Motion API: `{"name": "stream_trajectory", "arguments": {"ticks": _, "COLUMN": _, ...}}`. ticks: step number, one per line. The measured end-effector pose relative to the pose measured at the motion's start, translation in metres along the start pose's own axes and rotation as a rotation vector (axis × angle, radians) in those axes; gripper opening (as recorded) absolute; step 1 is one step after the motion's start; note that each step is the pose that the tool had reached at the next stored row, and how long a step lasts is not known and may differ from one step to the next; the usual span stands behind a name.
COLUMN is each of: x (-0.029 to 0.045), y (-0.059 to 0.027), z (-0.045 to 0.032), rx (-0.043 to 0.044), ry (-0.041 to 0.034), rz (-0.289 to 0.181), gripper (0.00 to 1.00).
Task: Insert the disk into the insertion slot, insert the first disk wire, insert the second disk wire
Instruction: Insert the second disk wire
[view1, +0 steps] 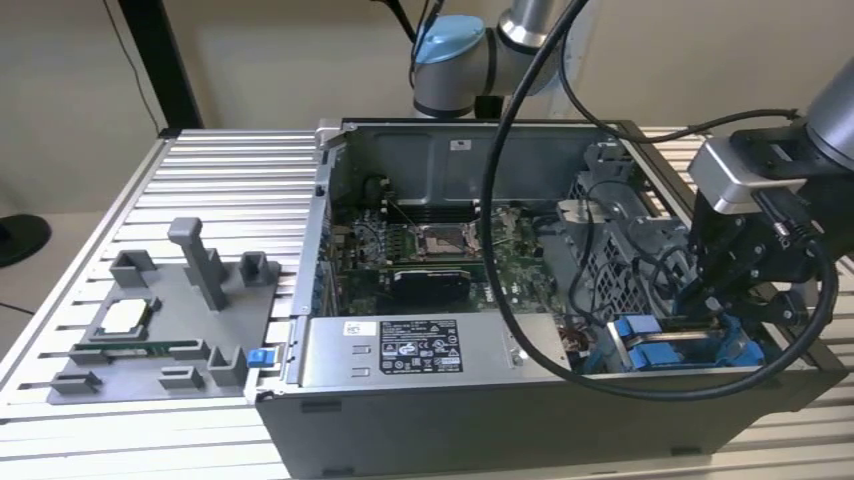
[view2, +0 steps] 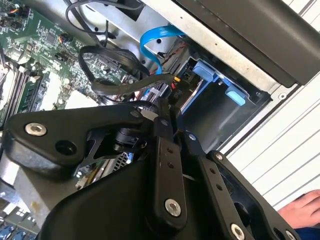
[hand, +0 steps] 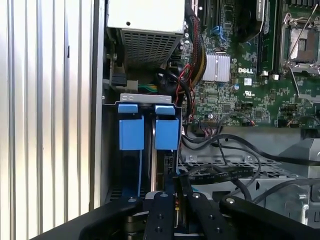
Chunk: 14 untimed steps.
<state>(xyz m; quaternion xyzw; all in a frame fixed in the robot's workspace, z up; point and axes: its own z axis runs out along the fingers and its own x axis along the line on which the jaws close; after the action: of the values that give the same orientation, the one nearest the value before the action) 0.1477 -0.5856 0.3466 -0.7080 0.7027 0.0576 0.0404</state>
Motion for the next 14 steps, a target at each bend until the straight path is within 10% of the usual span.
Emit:
{"name": "stream_trajectory", "arguments": {"ticks": 4, "x": 0.0001, "y": 0.0023, "z": -0.0001, "rx": 0.0325, "ry": 0.0011, "rz": -0.004, "gripper": 0.00}}
{"name": "stream_trajectory", "arguments": {"ticks": 14, "x": 0.0003, "y": 0.0060, "z": 0.0025, "rx": 0.0335, "ry": 0.0018, "rz": -0.005, "gripper": 0.00}}
